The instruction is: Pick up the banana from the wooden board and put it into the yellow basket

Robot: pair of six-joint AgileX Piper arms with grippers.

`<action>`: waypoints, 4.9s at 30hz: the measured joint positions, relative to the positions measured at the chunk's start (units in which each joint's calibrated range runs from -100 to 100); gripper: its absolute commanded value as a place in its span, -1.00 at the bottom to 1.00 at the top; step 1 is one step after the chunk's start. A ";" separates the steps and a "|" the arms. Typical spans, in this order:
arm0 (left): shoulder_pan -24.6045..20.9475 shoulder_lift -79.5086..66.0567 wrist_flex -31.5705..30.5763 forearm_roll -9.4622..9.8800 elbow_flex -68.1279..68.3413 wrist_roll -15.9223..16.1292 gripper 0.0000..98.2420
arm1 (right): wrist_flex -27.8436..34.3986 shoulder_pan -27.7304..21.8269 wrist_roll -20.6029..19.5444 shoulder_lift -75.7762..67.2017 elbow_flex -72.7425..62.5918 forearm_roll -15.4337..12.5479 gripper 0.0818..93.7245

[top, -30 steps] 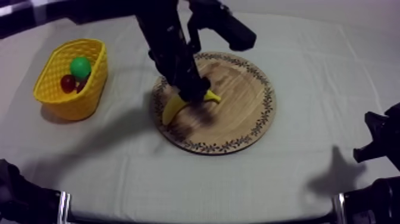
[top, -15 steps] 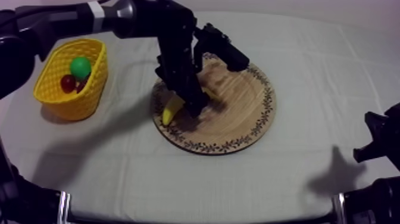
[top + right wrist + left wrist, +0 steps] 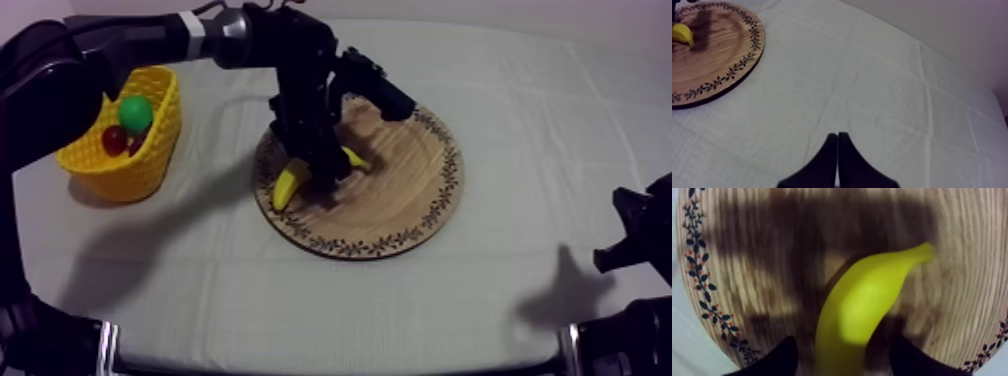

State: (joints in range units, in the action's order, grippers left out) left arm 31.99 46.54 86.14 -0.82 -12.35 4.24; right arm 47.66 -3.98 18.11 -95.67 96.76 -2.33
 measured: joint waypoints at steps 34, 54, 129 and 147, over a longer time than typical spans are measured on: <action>2.17 -22.46 2.25 -2.86 5.89 -7.98 -0.63 | 0.00 0.00 -0.03 0.00 0.00 0.00 -0.99; -2.39 -37.06 8.17 -2.49 12.33 -13.13 -0.61 | 0.00 0.00 0.00 0.00 0.00 0.00 -0.99; -32.45 -41.90 -9.20 -2.26 36.12 -1.03 0.29 | 0.00 0.00 -0.06 0.00 0.00 0.00 -0.99; -29.94 -76.40 -32.02 -2.96 62.14 -5.31 -0.49 | 0.00 0.00 0.03 0.00 0.00 0.00 -0.99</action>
State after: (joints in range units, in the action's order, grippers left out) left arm 2.05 -29.86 54.12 -3.79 49.79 -1.07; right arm 47.66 -3.98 18.13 -95.67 96.76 -2.33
